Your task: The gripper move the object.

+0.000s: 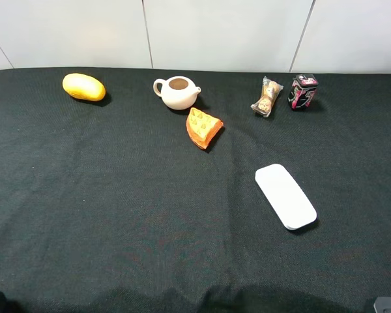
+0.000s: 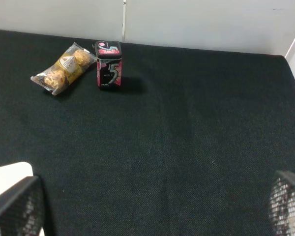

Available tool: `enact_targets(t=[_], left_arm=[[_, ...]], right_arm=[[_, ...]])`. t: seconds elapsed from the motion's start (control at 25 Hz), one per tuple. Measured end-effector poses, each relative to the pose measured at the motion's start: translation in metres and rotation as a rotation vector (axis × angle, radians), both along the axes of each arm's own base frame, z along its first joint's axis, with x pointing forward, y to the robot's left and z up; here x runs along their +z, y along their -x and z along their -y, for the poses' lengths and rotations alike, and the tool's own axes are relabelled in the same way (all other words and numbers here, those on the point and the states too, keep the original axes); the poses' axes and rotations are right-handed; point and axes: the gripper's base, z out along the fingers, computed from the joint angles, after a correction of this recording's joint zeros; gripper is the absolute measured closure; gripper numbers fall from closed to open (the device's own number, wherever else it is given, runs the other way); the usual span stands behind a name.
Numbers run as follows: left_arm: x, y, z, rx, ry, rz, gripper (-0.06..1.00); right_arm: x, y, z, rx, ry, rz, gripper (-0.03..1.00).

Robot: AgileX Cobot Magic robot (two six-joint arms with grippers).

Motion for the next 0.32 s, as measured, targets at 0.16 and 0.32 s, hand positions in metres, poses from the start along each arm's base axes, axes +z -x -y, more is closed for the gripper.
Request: enact_targets(t=[0.16,0.32], left_arm=[[0.0,0.0,0.0,0.0,0.0,0.0,-0.05],[0.0,0.0,0.0,0.0,0.0,0.0,-0.05]], right_arm=[[0.0,0.0,0.0,0.0,0.0,0.0,0.27],[0.0,0.0,0.0,0.0,0.0,0.0,0.27]])
